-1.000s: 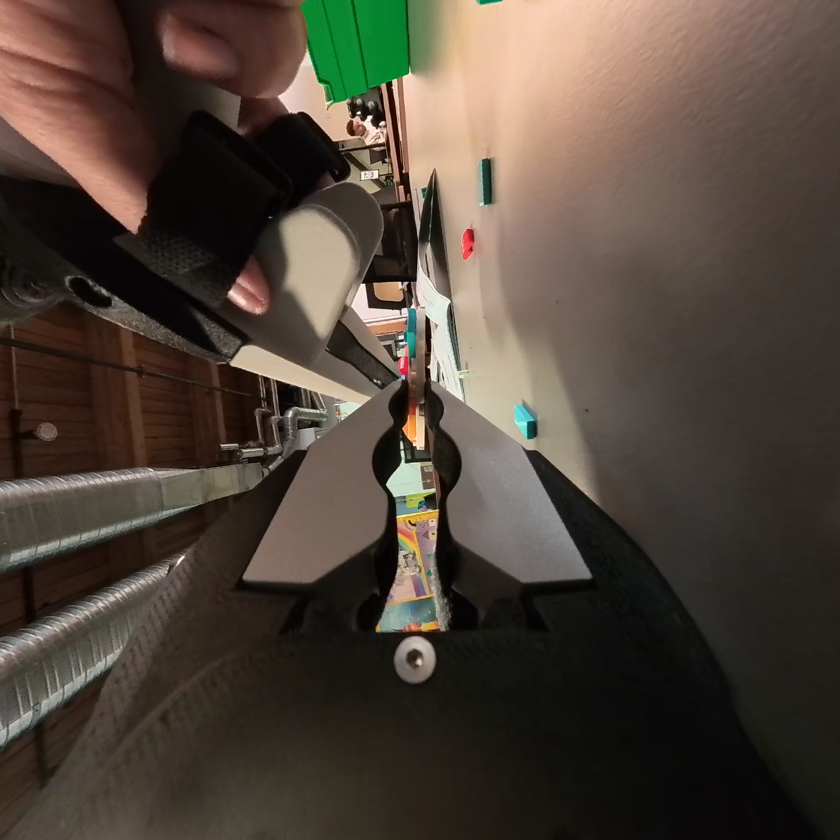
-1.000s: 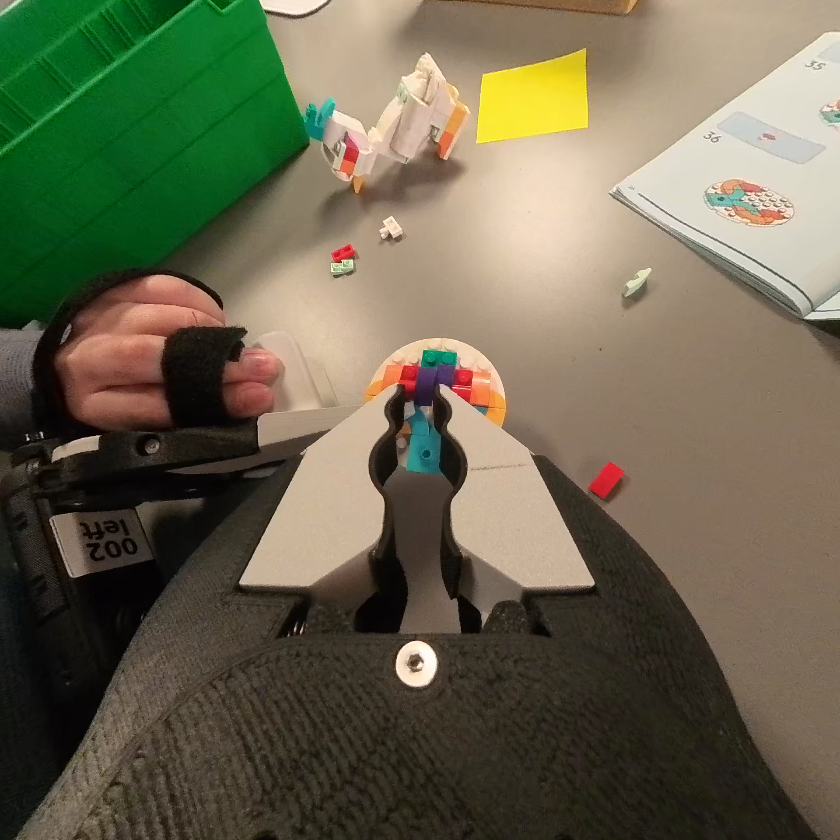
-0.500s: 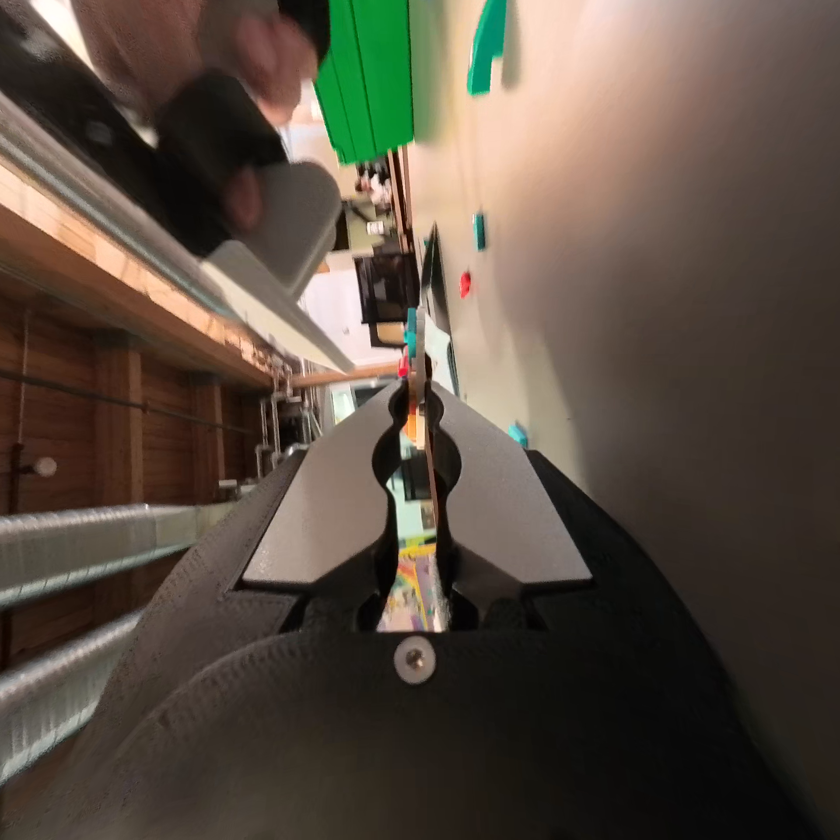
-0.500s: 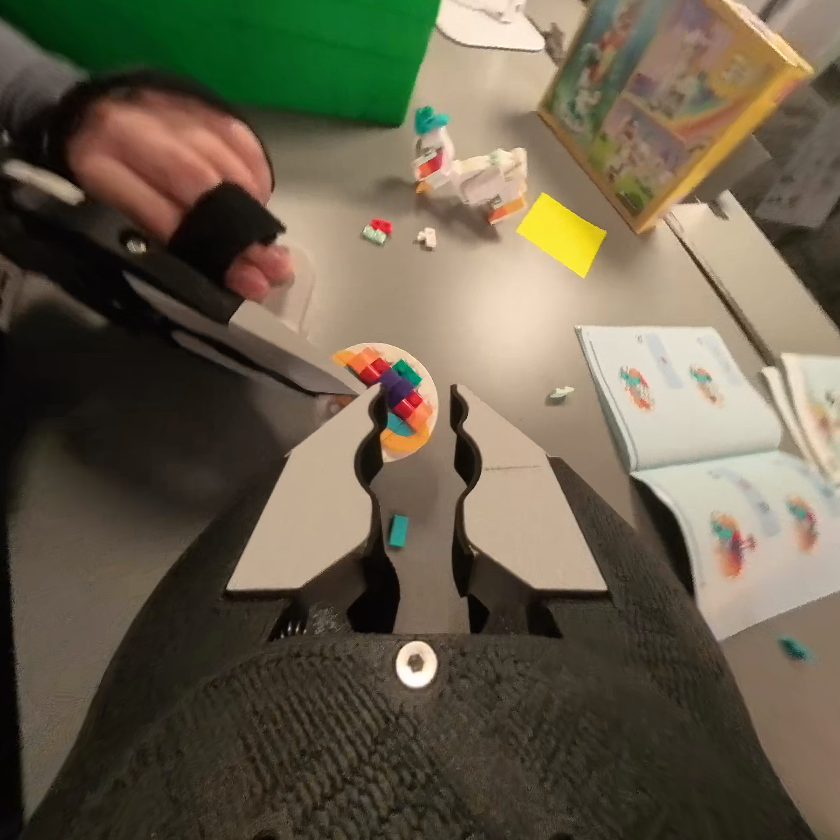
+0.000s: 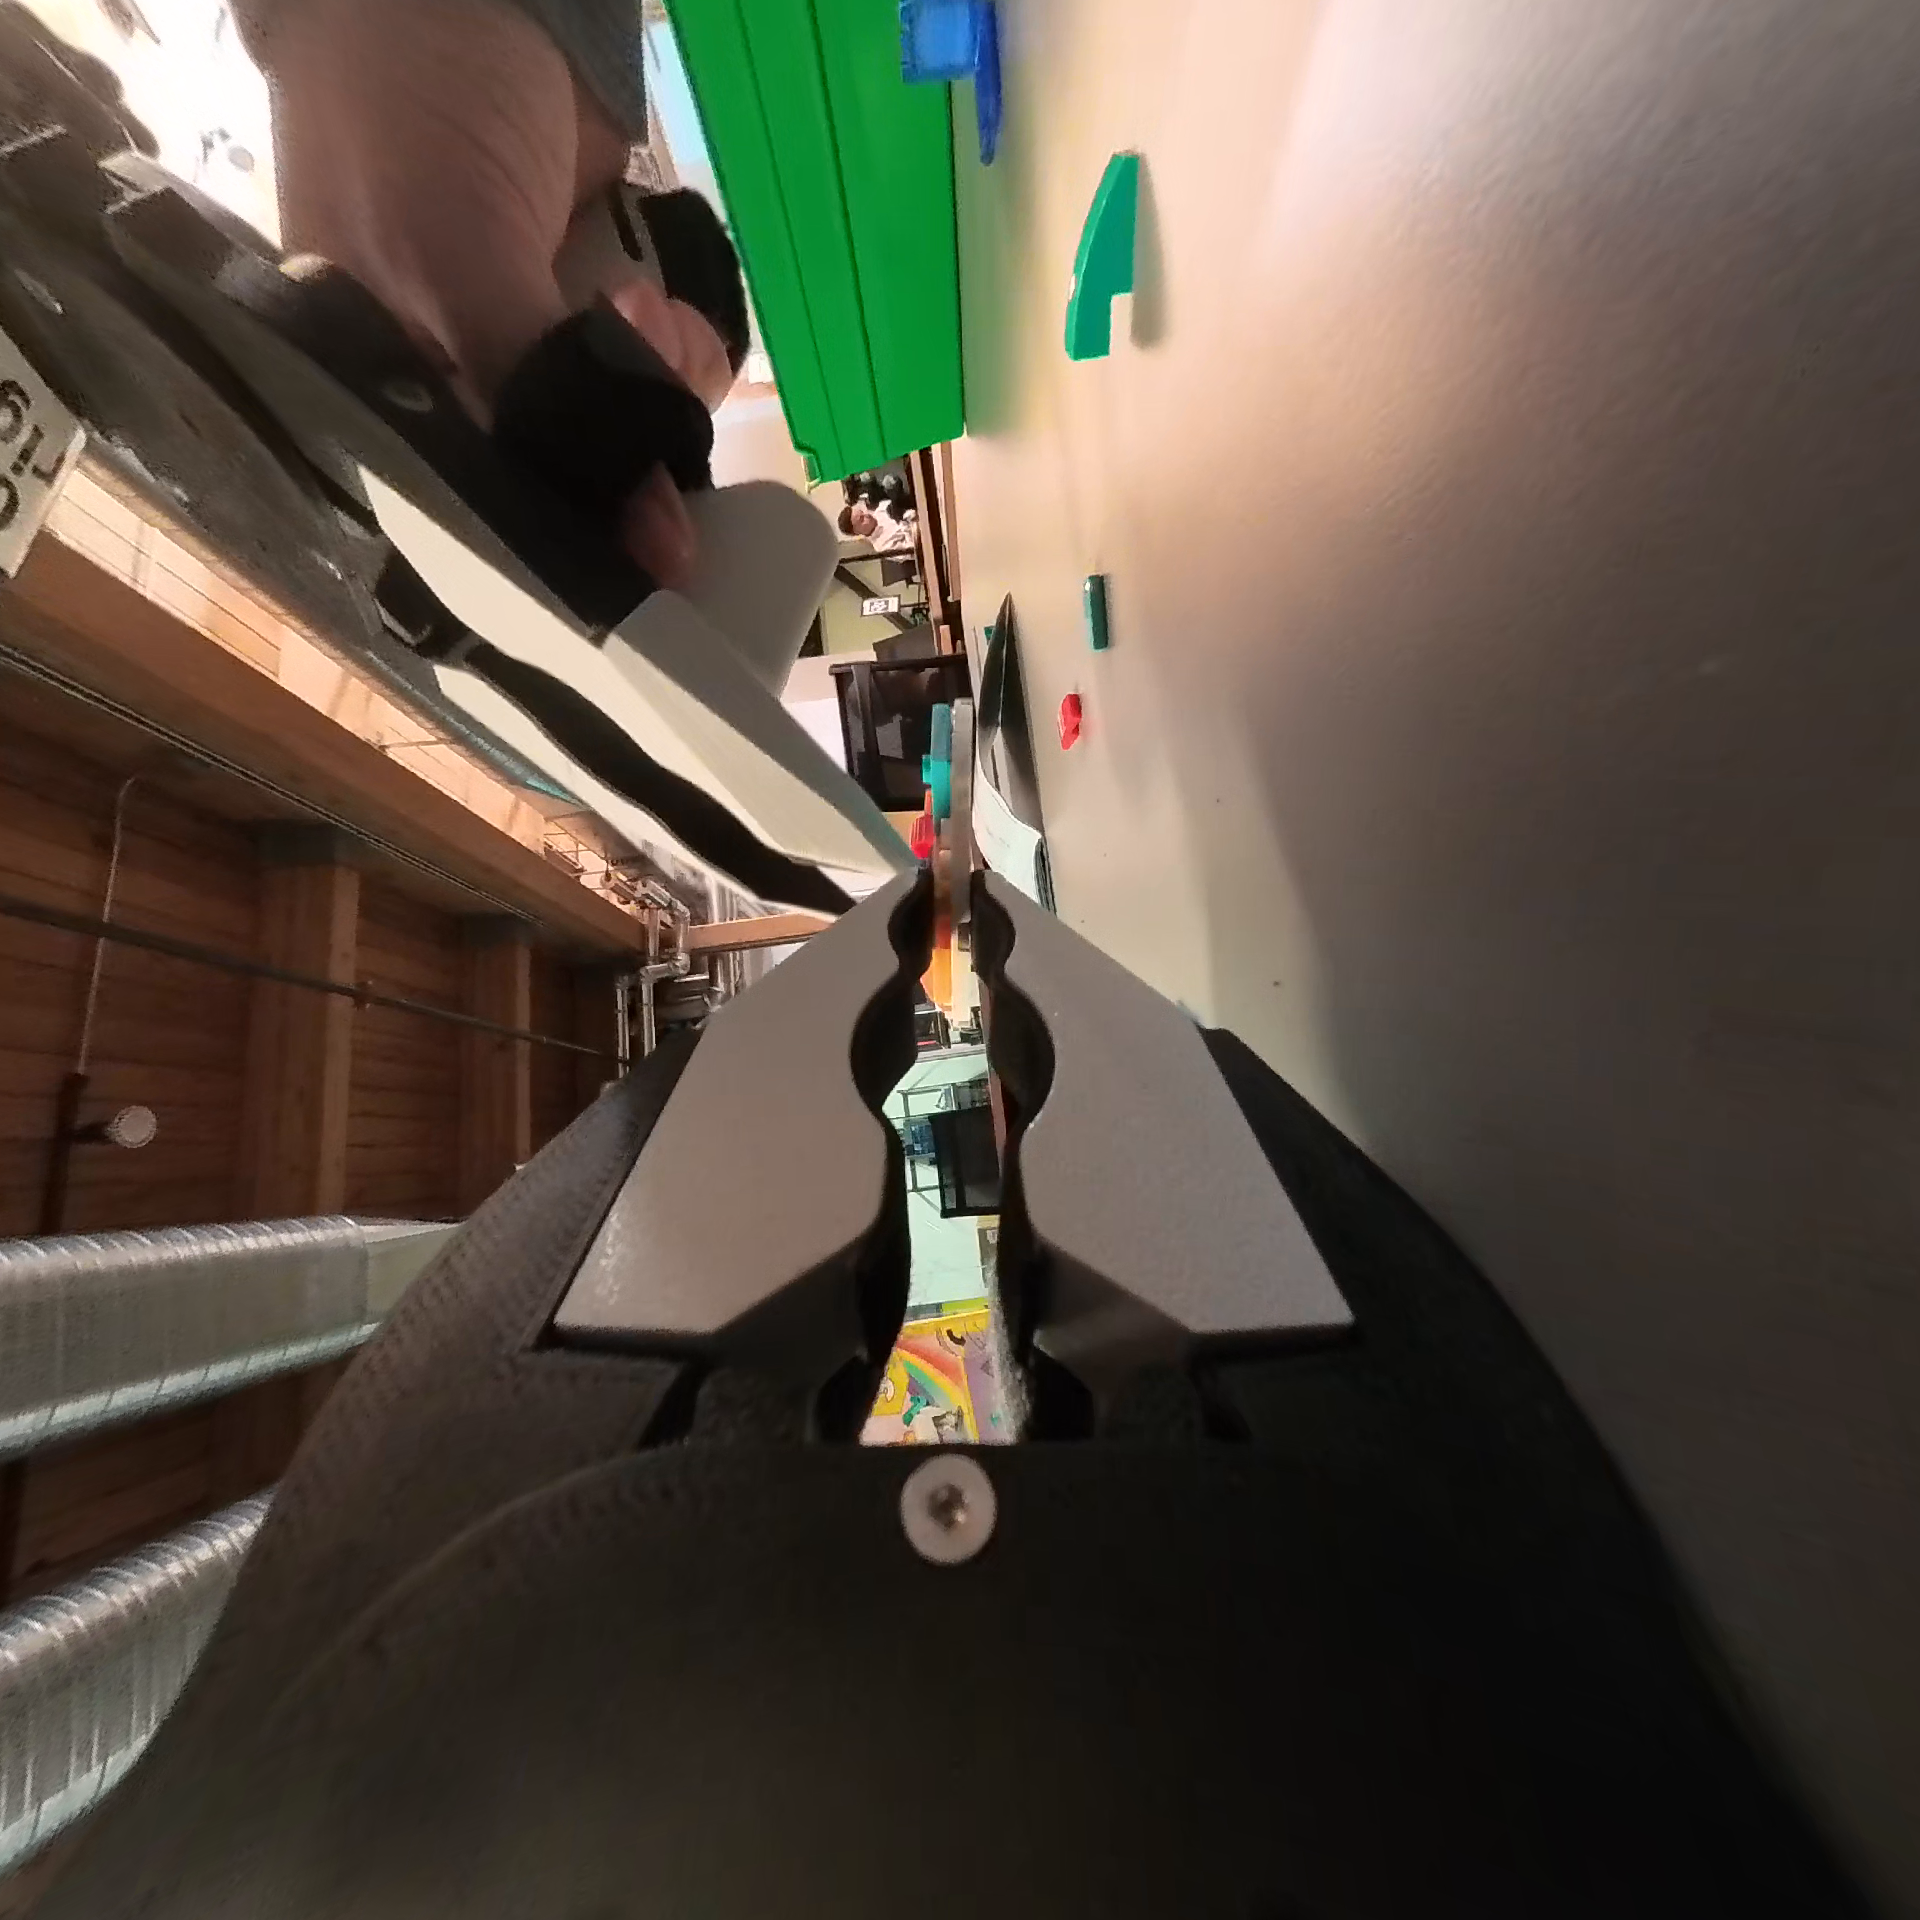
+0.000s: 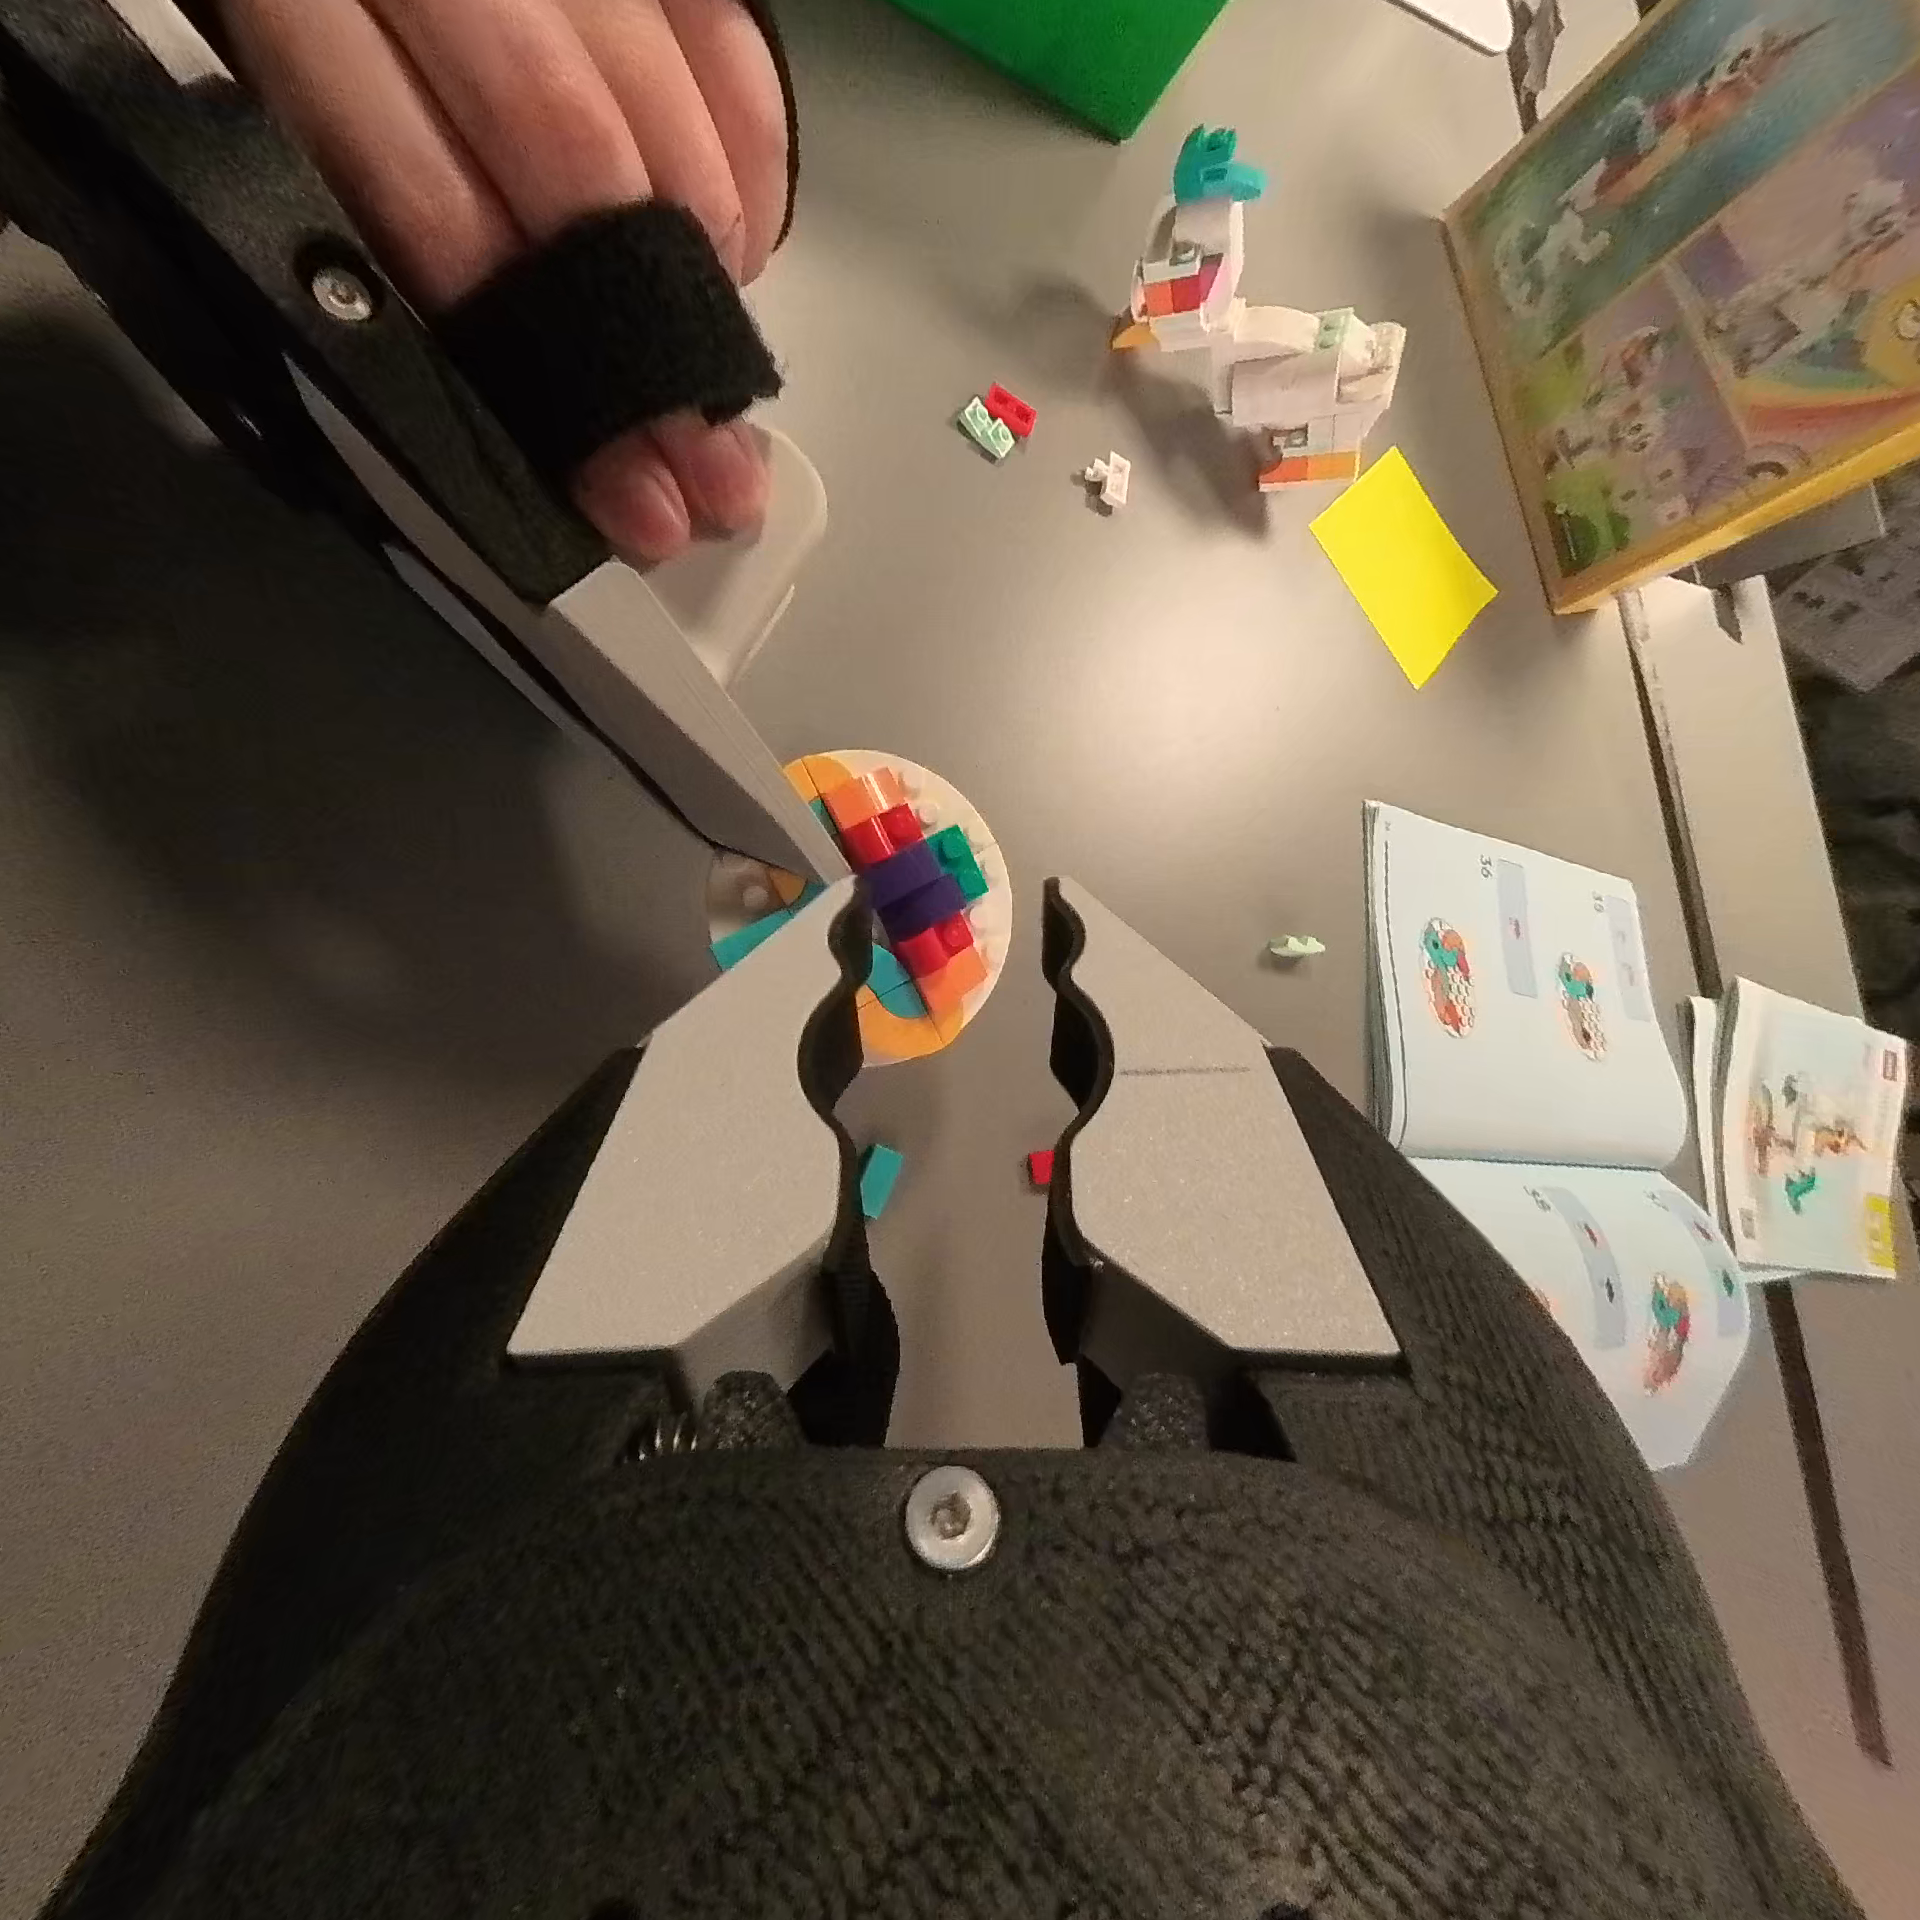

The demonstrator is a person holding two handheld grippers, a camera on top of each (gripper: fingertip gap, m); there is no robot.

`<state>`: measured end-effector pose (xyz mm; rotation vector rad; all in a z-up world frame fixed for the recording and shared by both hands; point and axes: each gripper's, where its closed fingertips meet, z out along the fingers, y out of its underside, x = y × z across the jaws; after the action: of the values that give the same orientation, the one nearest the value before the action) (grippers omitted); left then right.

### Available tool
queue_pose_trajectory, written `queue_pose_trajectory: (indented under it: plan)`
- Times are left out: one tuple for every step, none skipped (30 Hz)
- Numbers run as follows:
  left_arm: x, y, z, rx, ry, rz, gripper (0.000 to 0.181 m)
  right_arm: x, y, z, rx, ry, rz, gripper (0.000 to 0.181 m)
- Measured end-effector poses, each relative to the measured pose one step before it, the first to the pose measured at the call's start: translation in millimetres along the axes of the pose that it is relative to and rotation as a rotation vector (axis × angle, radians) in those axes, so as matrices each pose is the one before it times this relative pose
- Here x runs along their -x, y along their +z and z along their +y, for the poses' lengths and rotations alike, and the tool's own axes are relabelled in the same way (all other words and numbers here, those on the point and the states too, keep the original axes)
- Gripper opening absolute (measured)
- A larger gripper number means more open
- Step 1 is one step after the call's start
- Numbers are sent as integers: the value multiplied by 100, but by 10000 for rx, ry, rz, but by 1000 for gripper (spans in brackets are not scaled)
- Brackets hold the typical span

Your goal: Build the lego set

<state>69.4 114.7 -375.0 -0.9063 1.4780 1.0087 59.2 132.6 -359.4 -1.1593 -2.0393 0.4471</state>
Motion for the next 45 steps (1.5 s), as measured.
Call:
queue_pose_trajectory:
  plan:
    - [-36, 15, 15, 6, -1, 18, 5, 57, 57, -42, 4, -6, -62, 32]
    - [-12, 13, 19, 10, 3, 4, 5, 51, 67, 14, 34, -35, -39, 32]
    - [-16, 2, 21, 5, -9, 13, 5, 32, 62, 44, 58, -63, -16, 32]
    - [-32, 6, 9, 3, -17, 22, 5, 1, 31, 60, 62, -57, 13, 32]
    - [-5, 9, 28, 8, 0, 3, 5, 14, 25, 61, 52, -31, -2, 32]
    - [-6, -6, -9, -11, -6, 7, 5, 33, 0, 48, 39, -18, -25, 32]
    - [-12, -3, -17, -9, -4, -1, 5, 15, -5, 42, 18, 11, -14, 32]
    - [5, -2, 4, 4, 8, -7, 5, 15, 9, 2, -10, 29, -14, 32]
    - [-14, -2, 7, -3, -10, 11, 5, 0, 14, 12, -7, 23, -3, 32]
    - [-11, 7, 9, 4, -6, 5, 5, -29, 10, 7, -3, 8, 22, 32]
    - [4, 9, 28, 8, 1, -3, 5, -25, -4, -24, -5, -11, 21, 32]
    - [-6, 0, 1, 1, -4, 3, 5, -39, -5, -23, -5, -17, 28, 31]
    - [-7, 5, 16, 2, -3, 3, 5, -41, -19, -33, -3, -12, 27, 31]
    - [-4, 6, 10, 5, -2, 2, 5, -80, -17, -29, -3, -5, 33, 31]
    - [-9, 4, 17, 3, -3, 4, 5, -68, -11, -7, 0, 2, 20, 31]
    - [9, 1, -2, -1, 14, -7, 5, -116, -4, 9, 12, 10, 42, 30]
    - [13, -5, -13, -6, 17, -8, 5, -91, -9, 8, 7, -1, 38, 30]
    - [5, -10, -24, -10, 13, -12, 5, -60, -17, -11, -3, 2, 22, 30]
    - [15, -26, -34, -20, 15, -12, 5, -3, -25, -9, 6, -10, -12, 30]
    - [4, -4, -13, -7, 2, -2, 5, 99, -34, 11, 24, -46, -71, 31]
    - [-17, 15, 15, 5, -13, 13, 5, 84, -44, 27, 26, -56, -51, 31]
    - [-16, 6, 13, -1, -13, 11, 5, 133, -37, 5, 6, -54, -83, 31]
    - [8, 0, -1, 0, 2, -5, 5, 139, -8, 25, 18, -38, -92, 31]
    - [-2, 0, -1, 0, 5, -3, 5, 46, 21, 67, 57, -45, -15, 31]
    - [-5, 9, 3, 0, 1, 4, 5, 96, 37, 73, 61, -72, -38, 32]
    - [-2, -2, 6, -2, 0, 0, 5, 100, 55, 0, 18, -43, -50, 32]
    - [-3, -15, -12, -11, 7, 4, 5, 33, 65, -24, -3, 2, -12, 32]
    - [-19, -15, -37, -20, -6, 17, 5, 2, 59, 7, 7, 4, -6, 32]
    - [-9, -8, -4, -9, -13, 13, 4, -29, 41, 10, 4, 5, 1, 32]
    - [18, 2, -3, -1, 15, -19, 5, -63, 32, 3, 7, 17, 16, 32]
    - [10, -2, 5, 4, 12, -8, 5, -48, 29, -4, 11, 6, 12, 32]
    - [-9, 12, 20, 8, -11, 8, 5, -28, 22, -12, 9, -5, 6, 32]
    - [-13, 0, 24, 8, -5, 6, 5, -51, 16, -1, 16, -7, 22, 32]
    - [12, 1, -2, -1, 10, -11, 5, -28, 16, -22, 5, -12, 18, 32]
    - [13, -7, -8, -2, 12, -10, 5, -33, 13, -22, 1, -4, 10, 32]
    - [-9, 7, 9, 4, -2, 6, 5, -48, 17, -2, 7, 7, 24, 32]
    - [-4, -1, 5, -3, -1, 1, 5, -45, 15, 0, 1, 13, 22, 31]
    - [7, -2, 5, 4, 5, -2, 5, -17, 9, -8, -1, 18, 1, 31]
    - [-11, 2, 17, 9, -10, 10, 5, 4, 28, 0, 9, 18, 10, 31]
    - [-8, 0, 0, 0, -1, 5, 5, 24, 15, 3, 7, 7, 2, 31]
    - [0, 4, -7, -5, 3, 1, 5, 33, -12, -15, -7, 0, 17, 31]
    - [-1, -3, 7, 5, 1, 1, 5, -6, -73, -2, -21, -10, 43, 31]
    - [4, -7, 17, 5, 6, -1, 5, -87, -148, 6, -43, -3, 90, 32]
    - [-1, 6, 10, 4, 2, 2, 5, -106, -226, -8, -92, 11, 104, 33]
    - [2, -8, 21, 3, 15, -3, 5, -84, -302, -74, -168, 18, 93, 35]
